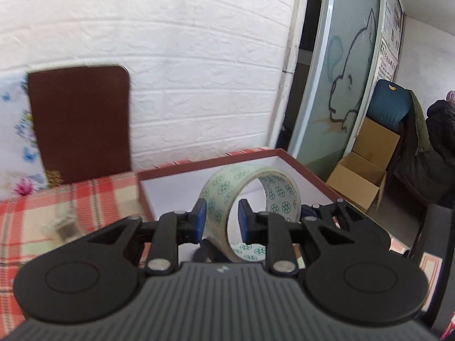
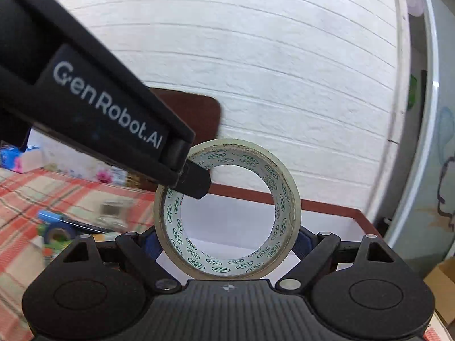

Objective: Organize objects
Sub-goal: 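Carry the clear tape into the brown box with the left tool and release, then move the right tool to the small green carton and grasp it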

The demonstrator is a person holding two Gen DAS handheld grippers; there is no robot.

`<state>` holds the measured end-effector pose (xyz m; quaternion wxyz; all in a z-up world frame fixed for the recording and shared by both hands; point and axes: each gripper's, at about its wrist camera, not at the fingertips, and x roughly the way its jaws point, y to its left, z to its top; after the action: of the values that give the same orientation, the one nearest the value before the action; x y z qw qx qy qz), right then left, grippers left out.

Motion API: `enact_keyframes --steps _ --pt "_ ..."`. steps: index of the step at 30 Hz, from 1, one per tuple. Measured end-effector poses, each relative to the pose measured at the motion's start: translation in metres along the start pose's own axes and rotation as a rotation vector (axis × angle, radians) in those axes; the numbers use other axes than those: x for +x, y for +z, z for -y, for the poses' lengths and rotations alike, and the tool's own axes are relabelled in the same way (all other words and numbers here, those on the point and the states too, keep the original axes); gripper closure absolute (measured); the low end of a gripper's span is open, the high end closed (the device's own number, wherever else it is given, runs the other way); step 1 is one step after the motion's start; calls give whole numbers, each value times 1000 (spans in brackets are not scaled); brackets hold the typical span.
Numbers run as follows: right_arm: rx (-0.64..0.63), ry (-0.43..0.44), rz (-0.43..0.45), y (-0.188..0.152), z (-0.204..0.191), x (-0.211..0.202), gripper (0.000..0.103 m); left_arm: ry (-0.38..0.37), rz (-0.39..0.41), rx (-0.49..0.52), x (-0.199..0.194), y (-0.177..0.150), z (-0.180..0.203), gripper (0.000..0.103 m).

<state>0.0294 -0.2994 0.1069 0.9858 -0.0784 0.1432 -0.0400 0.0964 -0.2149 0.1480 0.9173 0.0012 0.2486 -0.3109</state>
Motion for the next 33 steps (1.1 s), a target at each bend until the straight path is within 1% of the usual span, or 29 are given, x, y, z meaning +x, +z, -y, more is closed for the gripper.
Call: enact_keyframes --steps 4,6,7,9,11,12,14,15,17,19,22,25,28,30,33 --pt "15 -25 -55 -8 20 21 17 12 -38 -27 30 0 2 77" --pt "25 -10 -89 -14 24 30 18 23 -69 -39 40 -3 0 77" --pt "61 17 -101 -16 29 34 18 41 -77 -34 42 -5 -1 75" --pt "122 33 -130 -19 33 39 18 62 -89 -13 46 -10 0 72" --pt "179 34 -154 -22 36 40 14 74 -99 9 45 -15 0 58" --pt "195 28 -157 -24 36 39 14 73 -105 19 44 -17 1 56" --pt "190 -1 -137 -25 31 31 13 79 -102 39 38 -21 3 56" --pt "187 -21 -123 -24 27 26 10 88 -90 48 34 -22 4 54" --pt "183 -41 -99 -25 22 15 8 93 -62 56 23 -21 4 40" --pt "181 -68 -79 -27 26 14 7 87 -29 56 10 -20 2 38" --pt "177 -121 -23 -30 14 -10 6 82 10 56 -14 -26 -4 37" --pt "182 -155 28 -36 -1 -30 6 99 24 38 -37 -40 -20 36" --pt "174 -129 45 -43 -21 -47 6 144 19 3 -60 -63 -46 36" --pt "149 -91 42 -50 -38 -56 6 204 4 -15 -73 -81 -67 36" --pt "96 19 -3 -56 -74 -51 7 310 -52 -60 -86 -107 -102 36"
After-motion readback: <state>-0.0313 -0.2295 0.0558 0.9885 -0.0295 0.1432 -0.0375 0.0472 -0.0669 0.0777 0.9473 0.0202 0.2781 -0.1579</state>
